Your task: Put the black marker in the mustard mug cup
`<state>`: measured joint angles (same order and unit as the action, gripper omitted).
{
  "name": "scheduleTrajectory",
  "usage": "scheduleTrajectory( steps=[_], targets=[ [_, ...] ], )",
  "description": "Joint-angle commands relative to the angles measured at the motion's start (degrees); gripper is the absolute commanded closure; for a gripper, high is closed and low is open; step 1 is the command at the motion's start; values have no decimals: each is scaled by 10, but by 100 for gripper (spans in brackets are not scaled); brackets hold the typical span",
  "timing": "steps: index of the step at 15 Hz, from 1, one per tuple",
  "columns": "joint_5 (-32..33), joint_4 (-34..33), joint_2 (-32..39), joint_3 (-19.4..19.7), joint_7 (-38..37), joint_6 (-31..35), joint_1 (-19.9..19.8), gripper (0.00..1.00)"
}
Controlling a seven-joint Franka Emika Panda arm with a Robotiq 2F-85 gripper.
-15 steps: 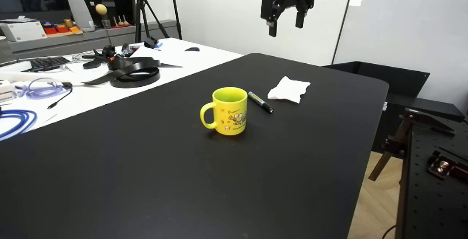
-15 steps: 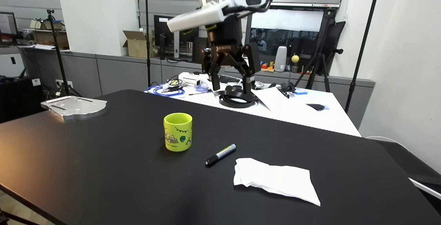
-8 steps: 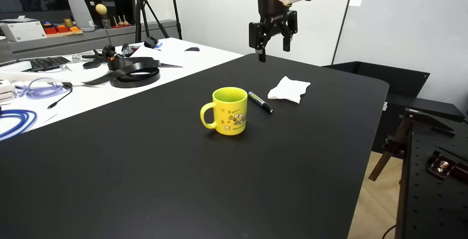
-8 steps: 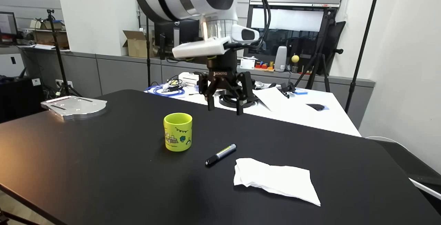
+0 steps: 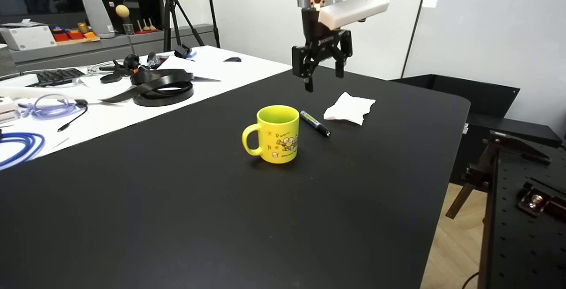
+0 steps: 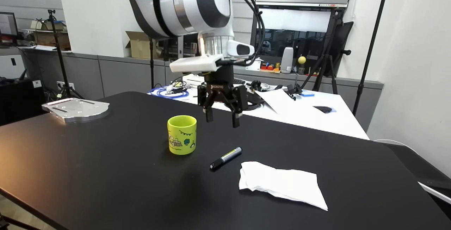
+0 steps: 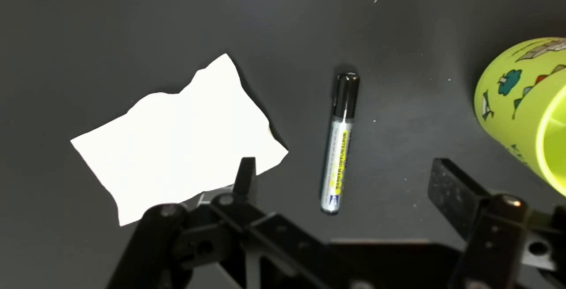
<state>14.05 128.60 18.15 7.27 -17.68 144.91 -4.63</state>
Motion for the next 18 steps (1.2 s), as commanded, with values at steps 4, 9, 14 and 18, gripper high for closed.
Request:
scheduleTrajectory(
  steps=[4, 9, 14, 18],
  targets=[
    [-112, -39, 90, -7, 34, 80, -12, 0],
    [-208, -53, 118, -26, 86, 99, -44, 0],
    [-230, -60, 131, -18, 100, 94, -56, 0],
    [-231, -67, 150, -18, 103, 93, -61, 0]
  ],
)
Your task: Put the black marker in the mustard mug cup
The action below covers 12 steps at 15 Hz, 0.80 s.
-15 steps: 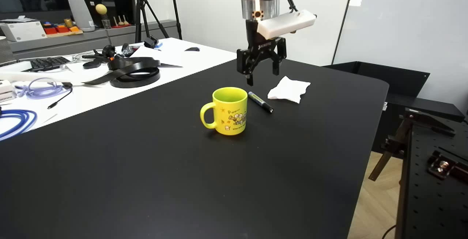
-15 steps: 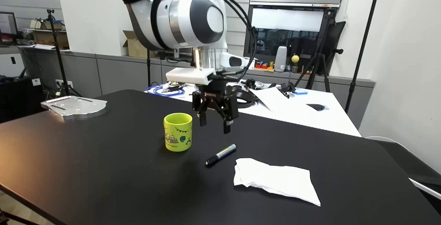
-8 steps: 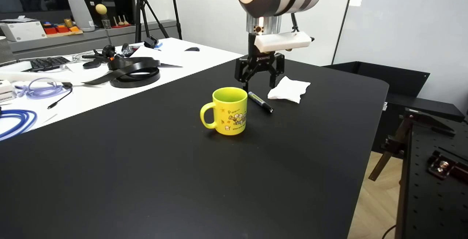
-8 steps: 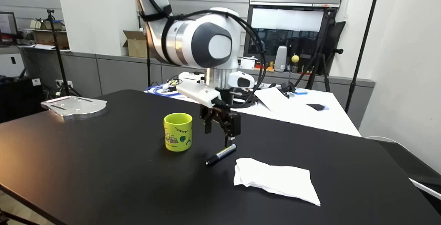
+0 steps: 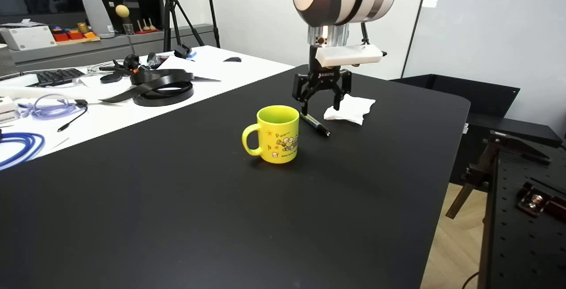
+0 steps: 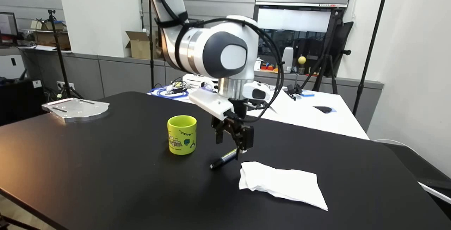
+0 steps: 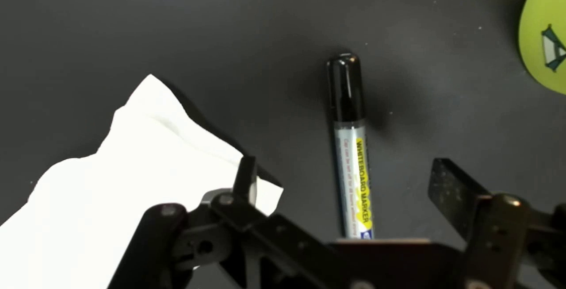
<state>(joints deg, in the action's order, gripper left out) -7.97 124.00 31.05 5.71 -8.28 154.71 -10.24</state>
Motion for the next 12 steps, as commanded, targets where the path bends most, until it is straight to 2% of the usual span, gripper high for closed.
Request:
scheduleTrajectory(
  steps=[1, 5, 6, 7, 12],
  targets=[
    [-7, -22, 24, -1, 10, -5, -2, 0],
    [0, -28, 32, 0, 12, -5, 7, 0],
    [-2, -30, 34, -2, 12, -5, 7, 25],
    [-3, -31, 36, -2, 12, -5, 8, 25],
    [-6, -34, 40, -3, 15, -6, 5, 61]
  ],
)
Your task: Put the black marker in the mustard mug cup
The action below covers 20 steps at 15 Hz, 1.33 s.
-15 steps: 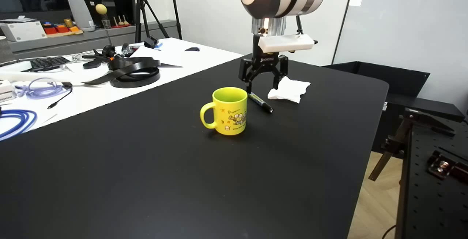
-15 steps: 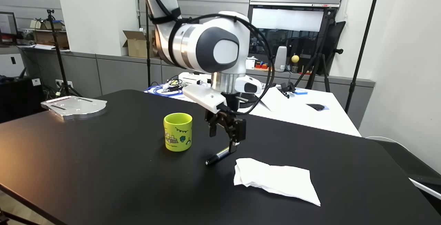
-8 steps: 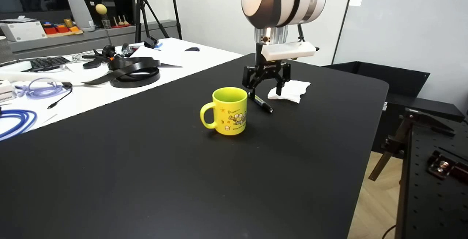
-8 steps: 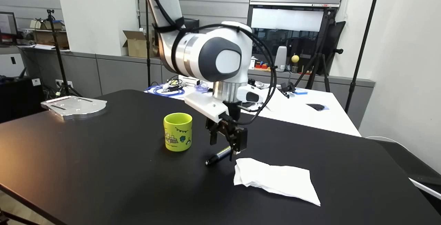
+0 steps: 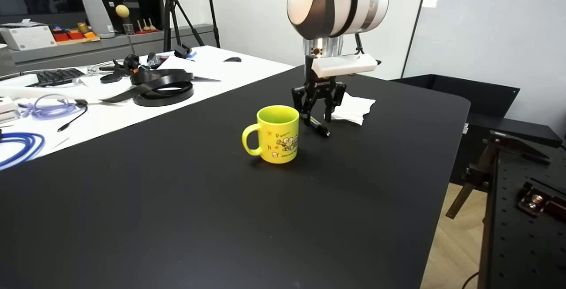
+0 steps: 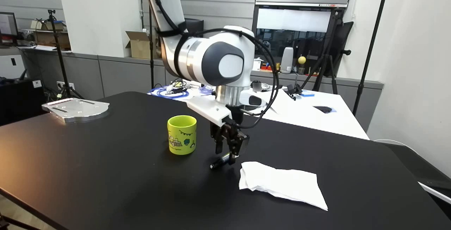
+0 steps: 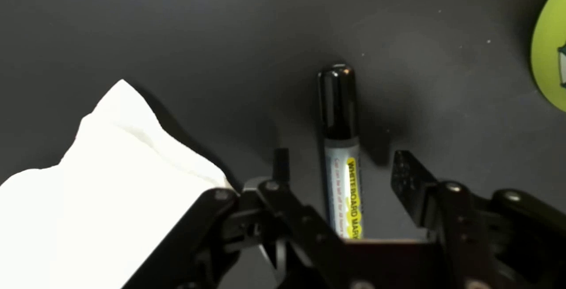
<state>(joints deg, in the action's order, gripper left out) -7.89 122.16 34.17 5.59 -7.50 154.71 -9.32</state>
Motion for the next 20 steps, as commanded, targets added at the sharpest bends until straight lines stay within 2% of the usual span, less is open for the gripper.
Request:
scheduleTrajectory(
  steps=[1, 5, 6, 8, 12, 16, 18, 20],
  targets=[
    [-7, -15, 9, -3, 7, -6, -5, 67],
    [-8, -13, 6, -3, 9, -5, -6, 95],
    [-8, -13, 6, -3, 9, -6, -6, 99],
    [-8, -12, 5, -3, 10, -6, -7, 95],
    [-2, 1, -21, -1, 14, -3, -2, 95],
    [37, 11, -78, 20, 0, -28, 36, 95],
    [65, 3, -105, 29, -14, -76, 59, 95],
    [79, -14, -130, 24, -24, -168, 72, 95]
  ],
)
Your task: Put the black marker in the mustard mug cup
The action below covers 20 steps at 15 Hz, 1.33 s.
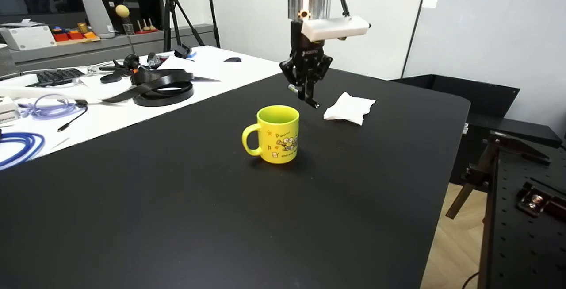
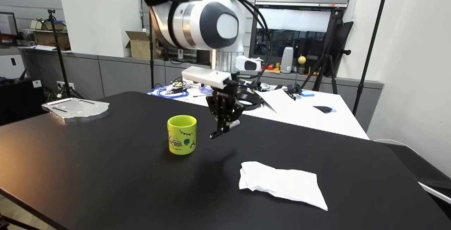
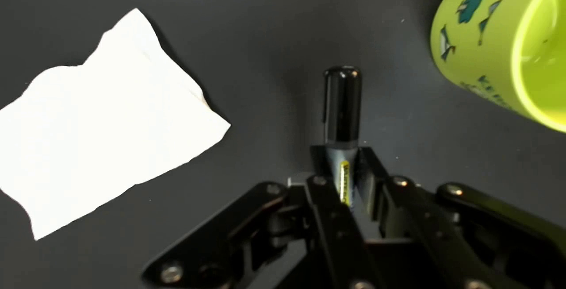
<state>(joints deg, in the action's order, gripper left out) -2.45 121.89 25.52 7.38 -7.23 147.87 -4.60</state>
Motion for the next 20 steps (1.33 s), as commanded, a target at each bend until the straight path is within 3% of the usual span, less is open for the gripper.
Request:
scheduleTrajectory(
  steps=[1, 9, 10, 14, 15, 20],
  targets=[
    [20, -23, -52, -6, -21, -152, 24, 95],
    [-81, -145, -66, -69, 49, -518, 23, 95],
    [-59, -100, -77, -61, 30, -455, 31, 79],
    [-75, -128, -76, -66, 43, -501, 30, 79],
    [-95, -139, -65, -70, 69, -530, 21, 95],
    [-175, -195, -3, -74, 165, -653, -9, 95]
  ],
)
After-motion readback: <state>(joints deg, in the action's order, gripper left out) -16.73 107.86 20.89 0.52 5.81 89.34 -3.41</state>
